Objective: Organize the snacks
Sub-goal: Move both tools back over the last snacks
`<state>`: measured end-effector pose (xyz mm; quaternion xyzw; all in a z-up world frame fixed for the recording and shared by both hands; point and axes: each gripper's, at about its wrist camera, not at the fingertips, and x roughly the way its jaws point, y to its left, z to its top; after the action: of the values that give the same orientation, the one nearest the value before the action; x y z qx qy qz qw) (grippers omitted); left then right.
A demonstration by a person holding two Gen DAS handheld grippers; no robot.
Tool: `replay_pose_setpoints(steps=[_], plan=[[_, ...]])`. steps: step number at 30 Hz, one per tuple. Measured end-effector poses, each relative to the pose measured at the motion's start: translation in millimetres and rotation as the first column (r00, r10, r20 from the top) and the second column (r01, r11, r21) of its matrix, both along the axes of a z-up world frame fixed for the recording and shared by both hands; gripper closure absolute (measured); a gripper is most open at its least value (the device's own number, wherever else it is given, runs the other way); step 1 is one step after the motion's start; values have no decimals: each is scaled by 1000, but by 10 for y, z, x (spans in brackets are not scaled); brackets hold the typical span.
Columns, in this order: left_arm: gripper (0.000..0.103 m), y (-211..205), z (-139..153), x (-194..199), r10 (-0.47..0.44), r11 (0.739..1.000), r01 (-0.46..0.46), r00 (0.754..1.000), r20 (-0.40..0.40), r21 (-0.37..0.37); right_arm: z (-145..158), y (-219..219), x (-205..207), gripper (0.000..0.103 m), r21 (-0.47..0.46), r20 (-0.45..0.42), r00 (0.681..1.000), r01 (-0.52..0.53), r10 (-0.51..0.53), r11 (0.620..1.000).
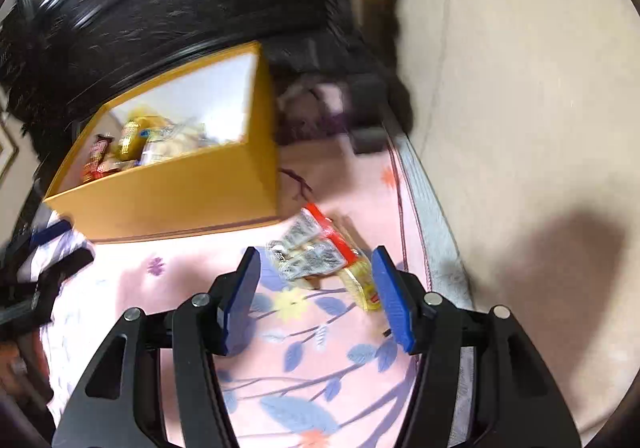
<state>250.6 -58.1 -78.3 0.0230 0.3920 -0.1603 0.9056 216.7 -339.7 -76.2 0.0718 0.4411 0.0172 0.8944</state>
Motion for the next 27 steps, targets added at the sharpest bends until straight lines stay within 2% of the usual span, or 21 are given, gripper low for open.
replay_pose_setpoints(steps=[3, 7, 11, 15, 20, 23, 27], plan=[[19, 102, -141, -78, 25, 999, -26, 999, -38, -43, -207, -171, 242, 44, 29, -23, 999, 49, -48, 998], [18, 283, -246, -134, 64, 995, -69, 995, -72, -78, -441, -124, 563, 44, 19, -71, 996, 47, -46, 999], [17, 330, -284, -154, 79, 994, -84, 994, -76, -68, -641, -11, 641, 44, 3, -128, 991, 28, -28, 1000], [17, 357, -318, -120, 83, 994, -89, 993, -83, -66, -682, 83, 592, 44, 33, -131, 991, 17, -12, 999], [17, 428, -388, -118, 98, 992, -106, 990, -102, -74, -728, 485, 474, 44, 145, -175, 977, -93, 118, 985], [17, 413, -446, -125, 97, 994, -101, 990, -106, -42, -735, 949, 298, 44, 184, -178, 955, -207, 239, 961], [17, 333, -528, -193, 47, 999, -45, 992, -116, 24, -639, 1310, 131, 44, 138, -145, 943, -282, 301, 949]])
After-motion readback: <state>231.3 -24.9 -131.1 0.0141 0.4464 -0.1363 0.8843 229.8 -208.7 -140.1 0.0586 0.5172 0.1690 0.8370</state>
